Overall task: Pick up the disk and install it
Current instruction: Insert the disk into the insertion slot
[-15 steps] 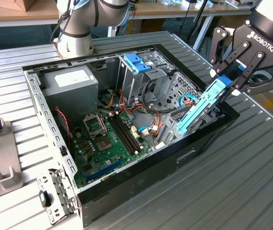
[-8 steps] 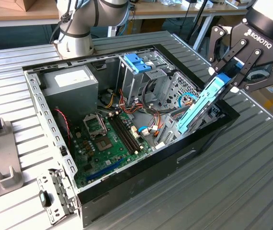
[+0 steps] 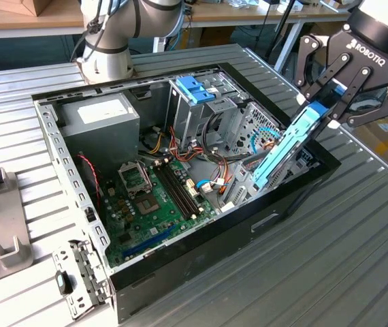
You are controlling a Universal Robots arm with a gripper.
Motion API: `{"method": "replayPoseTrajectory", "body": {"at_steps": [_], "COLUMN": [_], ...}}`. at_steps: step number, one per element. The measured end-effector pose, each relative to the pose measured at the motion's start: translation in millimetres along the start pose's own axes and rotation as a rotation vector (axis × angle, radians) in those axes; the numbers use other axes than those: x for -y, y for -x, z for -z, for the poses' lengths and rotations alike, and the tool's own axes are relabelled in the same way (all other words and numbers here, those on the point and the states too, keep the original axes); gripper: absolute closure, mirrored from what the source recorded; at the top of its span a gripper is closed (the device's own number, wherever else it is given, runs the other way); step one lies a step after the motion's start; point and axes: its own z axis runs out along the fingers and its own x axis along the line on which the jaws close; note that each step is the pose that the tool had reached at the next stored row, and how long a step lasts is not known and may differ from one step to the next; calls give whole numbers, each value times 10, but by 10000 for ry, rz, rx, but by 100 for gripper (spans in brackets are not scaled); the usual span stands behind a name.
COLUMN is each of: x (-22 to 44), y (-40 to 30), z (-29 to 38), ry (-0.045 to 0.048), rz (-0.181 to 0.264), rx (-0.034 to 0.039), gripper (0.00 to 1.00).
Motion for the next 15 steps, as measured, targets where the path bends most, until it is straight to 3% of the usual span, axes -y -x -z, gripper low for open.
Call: {"method": "replayPoseTrajectory", "body": {"at_steps": [15], "x": [71], "y": [266], "z": [-14], "ry": [60], "rz": [844], "rx": [-69], "gripper": [63]}}
